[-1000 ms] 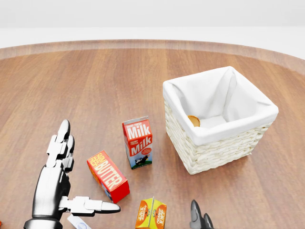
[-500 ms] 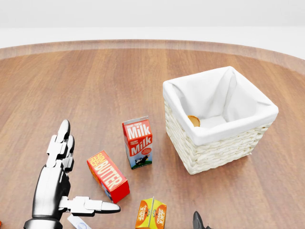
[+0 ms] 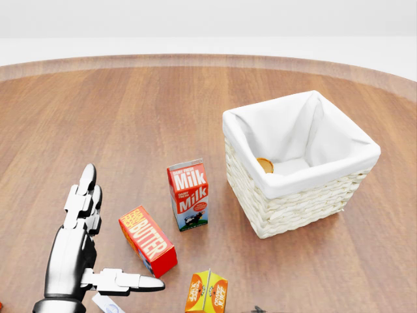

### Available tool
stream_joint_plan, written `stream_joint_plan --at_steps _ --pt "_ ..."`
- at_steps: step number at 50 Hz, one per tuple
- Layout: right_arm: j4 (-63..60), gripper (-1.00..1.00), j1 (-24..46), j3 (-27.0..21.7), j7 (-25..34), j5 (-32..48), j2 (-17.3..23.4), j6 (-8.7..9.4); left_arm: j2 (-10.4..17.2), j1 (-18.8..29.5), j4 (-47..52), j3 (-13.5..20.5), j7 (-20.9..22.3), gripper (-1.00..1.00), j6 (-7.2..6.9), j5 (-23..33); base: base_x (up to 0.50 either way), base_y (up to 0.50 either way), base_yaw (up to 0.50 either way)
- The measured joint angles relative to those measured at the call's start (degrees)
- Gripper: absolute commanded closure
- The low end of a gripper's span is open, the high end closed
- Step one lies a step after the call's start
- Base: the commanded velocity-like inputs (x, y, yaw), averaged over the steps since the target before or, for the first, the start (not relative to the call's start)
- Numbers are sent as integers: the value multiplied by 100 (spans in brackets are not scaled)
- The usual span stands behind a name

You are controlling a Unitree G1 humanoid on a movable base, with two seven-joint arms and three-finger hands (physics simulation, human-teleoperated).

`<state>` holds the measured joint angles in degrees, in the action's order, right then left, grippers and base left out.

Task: Pick up the alphabet soup and the tomato sauce, and put them in the basket.

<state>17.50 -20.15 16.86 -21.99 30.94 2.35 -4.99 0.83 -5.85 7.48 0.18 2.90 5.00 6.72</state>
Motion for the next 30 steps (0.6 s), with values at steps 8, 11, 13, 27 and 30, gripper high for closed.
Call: stream_joint_plan --at_steps 8,11,13,27,30 --pt "-1063 100 -284 96 81 -209 172 -1 1 0 -2 -3 0 -100 0 2 0 0 0" --pt "-1513 100 -392 119 131 -306 247 -1 1 -1 -8 -4 1 -100 0 4 0 0 0" --pt "-1818 100 -458 139 175 -332 295 -1 1 1 -15 -4 1 -100 0 4 0 0 0" --pt "-3714 100 -853 306 383 -411 632 -1 -1 12 -23 -4 -6 -100 0 4 0 0 0" --pt "-4019 100 -910 338 406 -405 692 -1 -2 18 -26 -3 -9 -100 0 2 0 0 0"
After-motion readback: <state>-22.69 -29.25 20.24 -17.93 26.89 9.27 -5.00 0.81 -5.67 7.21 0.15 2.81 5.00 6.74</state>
